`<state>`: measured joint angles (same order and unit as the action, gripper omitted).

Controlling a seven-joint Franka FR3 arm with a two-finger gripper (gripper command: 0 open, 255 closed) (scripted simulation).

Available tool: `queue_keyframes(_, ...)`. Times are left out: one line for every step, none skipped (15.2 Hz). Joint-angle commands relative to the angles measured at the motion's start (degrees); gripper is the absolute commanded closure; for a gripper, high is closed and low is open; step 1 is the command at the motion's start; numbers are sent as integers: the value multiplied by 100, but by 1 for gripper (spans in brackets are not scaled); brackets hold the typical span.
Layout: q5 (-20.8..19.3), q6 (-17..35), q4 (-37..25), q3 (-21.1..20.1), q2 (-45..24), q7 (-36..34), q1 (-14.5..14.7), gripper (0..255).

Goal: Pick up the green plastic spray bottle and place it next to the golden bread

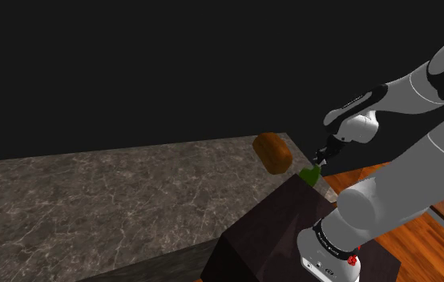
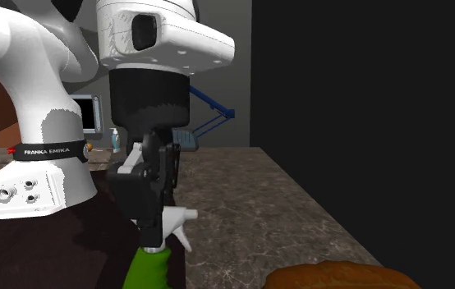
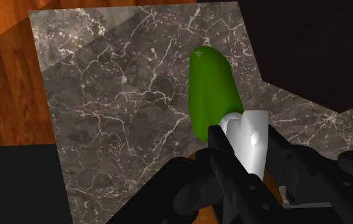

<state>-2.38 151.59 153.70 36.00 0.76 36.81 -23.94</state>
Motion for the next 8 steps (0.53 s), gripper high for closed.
queue_keyframes(288, 189, -5, -18, -231, 203, 32, 255)
queue_keyframes(444, 279, -6, -44, -345, 314, 37, 255)
queue_keyframes(609, 368, -10, -79, -461, 431, 34, 255)
queue_keyframes(780, 454, -16, -127, -576, 553, 22, 255)
queue_keyframes(957, 537, -24, -184, -692, 679, 1, 255)
queue_keyframes(1100, 601, -33, -241, -784, 781, -25, 255)
queue_keyframes(1097, 602, -33, -248, -784, 778, -33, 255)
queue_keyframes(1096, 602, -32, -251, -784, 777, -36, 255)
